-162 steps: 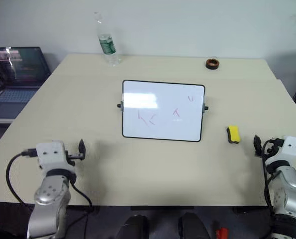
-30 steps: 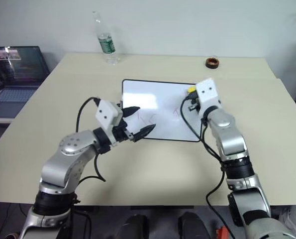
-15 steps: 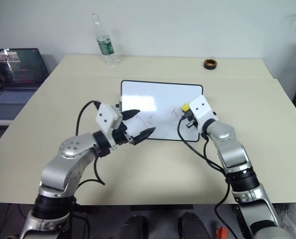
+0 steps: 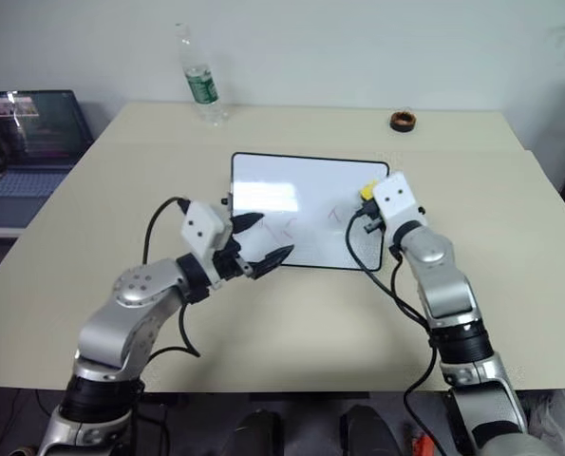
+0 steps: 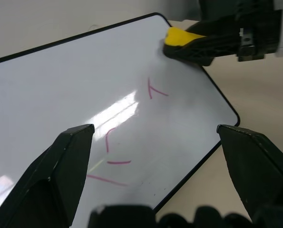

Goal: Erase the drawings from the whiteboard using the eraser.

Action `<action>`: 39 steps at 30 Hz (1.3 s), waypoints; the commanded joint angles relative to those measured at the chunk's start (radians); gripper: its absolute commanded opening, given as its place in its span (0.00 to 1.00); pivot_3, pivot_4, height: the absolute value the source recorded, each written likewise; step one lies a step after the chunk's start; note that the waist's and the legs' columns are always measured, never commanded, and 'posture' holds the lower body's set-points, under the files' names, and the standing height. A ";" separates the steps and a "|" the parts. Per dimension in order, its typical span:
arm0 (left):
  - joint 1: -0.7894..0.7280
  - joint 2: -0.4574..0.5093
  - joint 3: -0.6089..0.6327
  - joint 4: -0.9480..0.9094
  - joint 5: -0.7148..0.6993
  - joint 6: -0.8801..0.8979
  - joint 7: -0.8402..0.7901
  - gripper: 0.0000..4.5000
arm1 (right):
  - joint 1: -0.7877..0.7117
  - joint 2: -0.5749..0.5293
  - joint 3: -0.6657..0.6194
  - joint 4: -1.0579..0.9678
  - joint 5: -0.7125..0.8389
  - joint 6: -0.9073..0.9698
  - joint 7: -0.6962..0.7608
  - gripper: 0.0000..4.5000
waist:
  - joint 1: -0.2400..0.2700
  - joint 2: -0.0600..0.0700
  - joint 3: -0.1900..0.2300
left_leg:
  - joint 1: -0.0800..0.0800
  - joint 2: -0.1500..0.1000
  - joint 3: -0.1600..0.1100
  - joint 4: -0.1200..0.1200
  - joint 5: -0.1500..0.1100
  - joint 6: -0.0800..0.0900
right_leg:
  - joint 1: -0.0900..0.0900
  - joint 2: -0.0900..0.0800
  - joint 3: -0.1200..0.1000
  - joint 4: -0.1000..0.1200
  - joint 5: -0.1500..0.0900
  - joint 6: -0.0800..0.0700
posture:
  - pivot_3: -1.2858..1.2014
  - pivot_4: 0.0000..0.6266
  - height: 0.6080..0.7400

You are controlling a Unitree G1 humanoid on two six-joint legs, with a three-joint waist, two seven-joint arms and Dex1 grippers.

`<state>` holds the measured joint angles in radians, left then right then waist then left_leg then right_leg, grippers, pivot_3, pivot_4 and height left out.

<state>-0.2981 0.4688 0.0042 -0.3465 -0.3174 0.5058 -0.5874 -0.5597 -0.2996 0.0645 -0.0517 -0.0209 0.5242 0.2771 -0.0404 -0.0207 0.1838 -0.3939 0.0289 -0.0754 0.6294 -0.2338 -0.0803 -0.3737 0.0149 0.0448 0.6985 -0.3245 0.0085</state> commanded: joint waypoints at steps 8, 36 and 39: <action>0.157 0.096 0.200 -0.060 -0.115 0.030 -0.040 1.00 | 0.249 -0.101 -0.120 -0.430 0.300 0.088 0.231 0.24 | 0.009 0.000 0.000 | -0.005 0.001 -0.001 -0.001 -0.001 0.000 | -0.003 -0.002 -0.001 -0.004 -0.001 0.001 | 0.52 0.24 1.00; 0.143 0.116 0.126 -0.081 -0.112 0.045 -0.037 1.00 | -0.004 -0.014 0.093 -0.019 0.025 -0.180 0.058 0.24 | 0.008 0.000 0.000 | -0.004 -0.001 -0.001 -0.001 0.000 0.000 | -0.002 -0.001 -0.001 -0.002 -0.001 0.001 | 0.52 0.24 1.00; 0.148 0.125 0.129 -0.077 -0.113 0.038 -0.045 1.00 | -0.023 0.000 0.100 0.020 0.006 -0.182 0.053 0.24 | 0.009 0.000 0.000 | -0.005 0.000 -0.001 -0.001 0.000 0.000 | -0.003 -0.001 -0.001 -0.003 -0.001 0.001 | 0.52 0.24 1.00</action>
<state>-0.1443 0.5772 0.1202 -0.3882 -0.4257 0.5585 -0.6248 -0.5609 -0.3025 0.1648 -0.0252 0.0012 0.3732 0.3407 -0.0317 -0.0207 0.1843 -0.3988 0.0288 -0.0764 0.6284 -0.2343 -0.0806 -0.3766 0.0136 0.0435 0.6958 -0.3254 0.0094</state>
